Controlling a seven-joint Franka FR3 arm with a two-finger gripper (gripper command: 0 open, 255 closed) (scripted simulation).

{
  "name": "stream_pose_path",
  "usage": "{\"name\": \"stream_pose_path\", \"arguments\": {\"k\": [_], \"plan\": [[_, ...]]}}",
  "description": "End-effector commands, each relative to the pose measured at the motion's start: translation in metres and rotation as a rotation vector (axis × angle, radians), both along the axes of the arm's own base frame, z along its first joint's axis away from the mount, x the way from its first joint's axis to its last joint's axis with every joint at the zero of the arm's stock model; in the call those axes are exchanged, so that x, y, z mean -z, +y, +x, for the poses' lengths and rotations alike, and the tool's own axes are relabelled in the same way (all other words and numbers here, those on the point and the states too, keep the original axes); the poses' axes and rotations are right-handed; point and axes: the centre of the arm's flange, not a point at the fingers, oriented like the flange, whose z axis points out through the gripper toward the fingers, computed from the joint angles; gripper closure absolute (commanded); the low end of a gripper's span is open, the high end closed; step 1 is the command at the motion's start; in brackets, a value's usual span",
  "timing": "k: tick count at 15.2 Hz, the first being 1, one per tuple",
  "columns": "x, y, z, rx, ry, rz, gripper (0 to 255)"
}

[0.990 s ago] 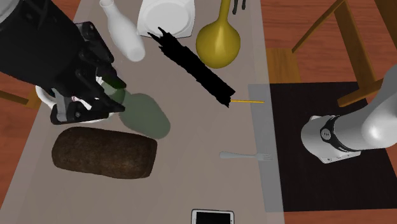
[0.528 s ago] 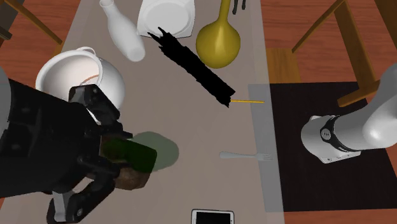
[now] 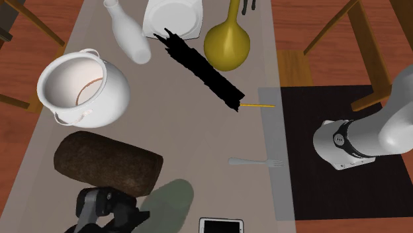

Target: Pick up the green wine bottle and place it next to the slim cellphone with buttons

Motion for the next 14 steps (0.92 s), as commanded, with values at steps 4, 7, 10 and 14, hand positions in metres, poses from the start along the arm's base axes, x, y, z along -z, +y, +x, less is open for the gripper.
{"name": "stream_pose_path", "arguments": {"k": [4, 7, 10, 14], "plan": [[-0.001, 0.064, -0.017, 0.002, 0.0, 0.0, 255], [-0.001, 0.102, -0.026, 0.002, 0.0, 0.0, 255], [-0.001, 0.141, -0.036, 0.002, 0.0, 0.0, 255], [-0.001, 0.194, -0.049, 0.002, 0.0, 0.0, 255]]}}
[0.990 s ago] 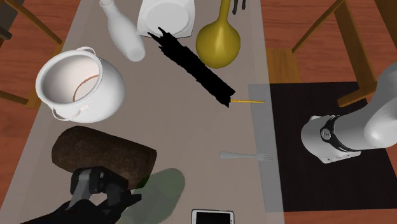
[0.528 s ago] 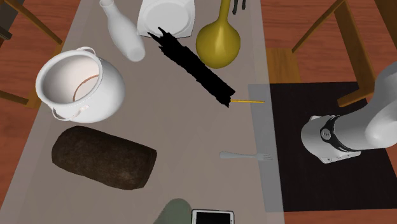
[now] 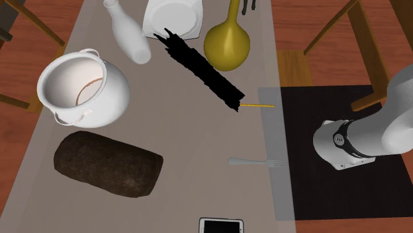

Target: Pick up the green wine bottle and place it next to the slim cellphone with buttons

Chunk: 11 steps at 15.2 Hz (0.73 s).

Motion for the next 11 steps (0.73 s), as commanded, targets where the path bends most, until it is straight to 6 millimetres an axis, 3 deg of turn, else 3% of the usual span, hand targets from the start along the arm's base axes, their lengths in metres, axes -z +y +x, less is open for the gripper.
{"name": "stream_pose_path", "arguments": {"k": [1, 11], "plan": [[0.004, 0.015, -0.001, 0.002, 0.0, 0.0, 255], [0.057, 0.015, -0.001, 0.002, 0.0, 0.0, 255]]}}
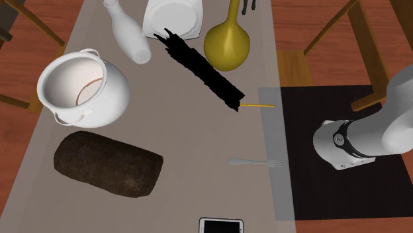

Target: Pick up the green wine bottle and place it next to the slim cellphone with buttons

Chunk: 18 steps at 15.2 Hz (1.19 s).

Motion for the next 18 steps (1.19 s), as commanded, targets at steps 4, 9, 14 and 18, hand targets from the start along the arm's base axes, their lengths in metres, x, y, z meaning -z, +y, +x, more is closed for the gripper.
{"name": "stream_pose_path", "arguments": {"k": [4, 9, 14, 18], "plan": [[0.013, 0.0, -0.001, 0.0, -0.001, 0.001, 255], [0.013, 0.0, -0.001, 0.0, -0.001, 0.001, 255], [0.013, 0.0, -0.001, 0.0, -0.001, 0.001, 0], [-0.026, 0.001, 0.003, 0.0, -0.001, 0.001, 0]]}}
